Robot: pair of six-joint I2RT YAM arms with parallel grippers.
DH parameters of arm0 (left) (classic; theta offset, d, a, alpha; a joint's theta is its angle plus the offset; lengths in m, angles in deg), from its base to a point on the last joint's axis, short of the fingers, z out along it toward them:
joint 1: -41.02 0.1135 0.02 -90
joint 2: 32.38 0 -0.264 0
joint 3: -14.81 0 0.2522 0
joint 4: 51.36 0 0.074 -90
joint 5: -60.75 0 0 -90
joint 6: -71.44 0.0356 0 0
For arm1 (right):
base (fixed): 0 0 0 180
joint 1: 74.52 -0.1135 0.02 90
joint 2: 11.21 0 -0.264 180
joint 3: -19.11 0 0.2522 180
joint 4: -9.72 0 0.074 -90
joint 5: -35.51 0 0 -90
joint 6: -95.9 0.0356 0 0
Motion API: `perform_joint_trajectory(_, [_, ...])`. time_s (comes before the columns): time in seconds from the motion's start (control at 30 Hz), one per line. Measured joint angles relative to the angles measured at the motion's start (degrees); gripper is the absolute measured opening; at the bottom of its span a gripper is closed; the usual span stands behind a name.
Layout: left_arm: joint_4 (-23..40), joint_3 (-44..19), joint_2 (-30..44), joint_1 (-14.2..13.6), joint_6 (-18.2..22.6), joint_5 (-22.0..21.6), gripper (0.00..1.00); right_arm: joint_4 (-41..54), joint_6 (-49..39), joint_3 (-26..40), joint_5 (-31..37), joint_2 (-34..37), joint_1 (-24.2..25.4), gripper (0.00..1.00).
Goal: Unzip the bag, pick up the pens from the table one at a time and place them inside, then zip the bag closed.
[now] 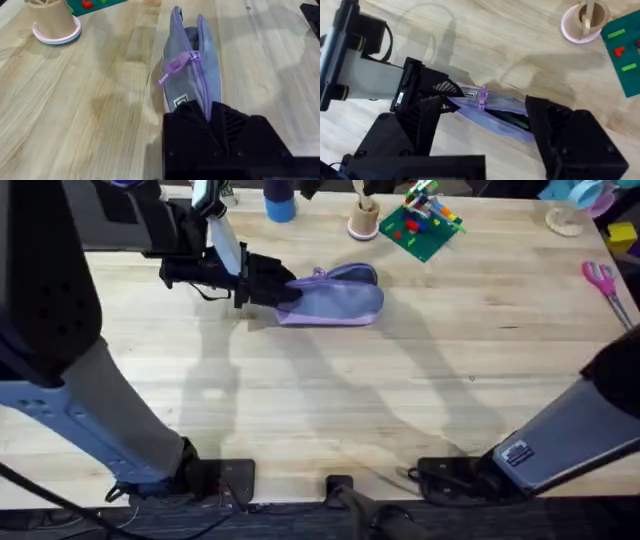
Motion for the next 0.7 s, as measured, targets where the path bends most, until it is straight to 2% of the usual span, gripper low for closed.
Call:
perform_joint_trajectory(0.3, [0.00, 0.02, 0.00, 0.00, -0.02, 0.00, 0.043, 1.31, 1.28, 0.22, -2.55, 0.28, -0.02, 0.996])
perform_joint_trajectory(0.7, [-0.02, 0.02, 0.00, 0.00, 0.00, 0.00, 0.042, 4.74, 1.28, 0.31, -3.45, 6.43, -0.58, 0.996])
